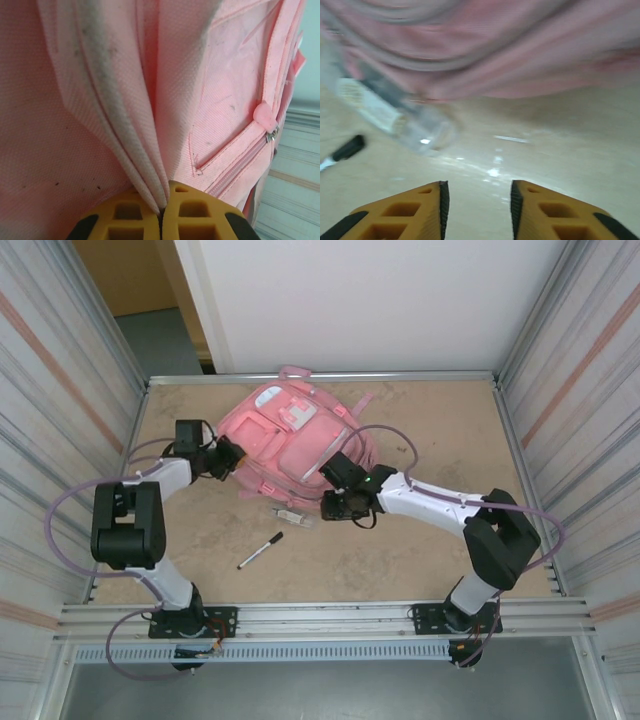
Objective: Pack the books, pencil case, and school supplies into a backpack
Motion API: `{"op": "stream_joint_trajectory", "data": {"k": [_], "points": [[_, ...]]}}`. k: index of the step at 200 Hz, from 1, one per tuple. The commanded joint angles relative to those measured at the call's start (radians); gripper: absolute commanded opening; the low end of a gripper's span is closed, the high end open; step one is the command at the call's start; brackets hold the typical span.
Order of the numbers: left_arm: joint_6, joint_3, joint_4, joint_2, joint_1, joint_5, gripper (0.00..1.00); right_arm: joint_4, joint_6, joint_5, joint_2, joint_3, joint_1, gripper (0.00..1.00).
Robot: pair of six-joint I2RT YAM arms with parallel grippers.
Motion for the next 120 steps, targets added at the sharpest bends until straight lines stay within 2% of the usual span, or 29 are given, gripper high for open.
{"op": "stream_joint_trajectory", "data": {"k": [1, 15, 35, 55, 81, 120], "points": [[-0.053, -0.028, 0.018, -0.079, -0.031, 0.009, 0.0, 0.148, 0.208, 0.027, 0.05, 0.038, 0.049, 0.43], [-0.077, -0.052, 0.034, -0.093, -0.045, 0.009, 0.0, 0.207, 0.275, 0.06, 0.086, 0.043, 0.073, 0.45], [-0.153, -0.104, 0.115, -0.093, -0.05, 0.063, 0.0, 0.206, 0.301, 0.171, 0.139, 0.088, 0.116, 0.49], [-0.184, -0.14, 0.163, -0.106, -0.062, 0.071, 0.0, 0.249, 0.331, 0.218, 0.183, 0.087, 0.117, 0.51], [-0.186, -0.153, 0.155, -0.128, -0.077, 0.078, 0.0, 0.265, 0.29, 0.289, 0.223, 0.106, 0.109, 0.51], [-0.181, -0.167, 0.152, -0.147, -0.098, 0.073, 0.0, 0.358, 0.271, 0.289, 0.249, 0.099, 0.077, 0.29]]}}
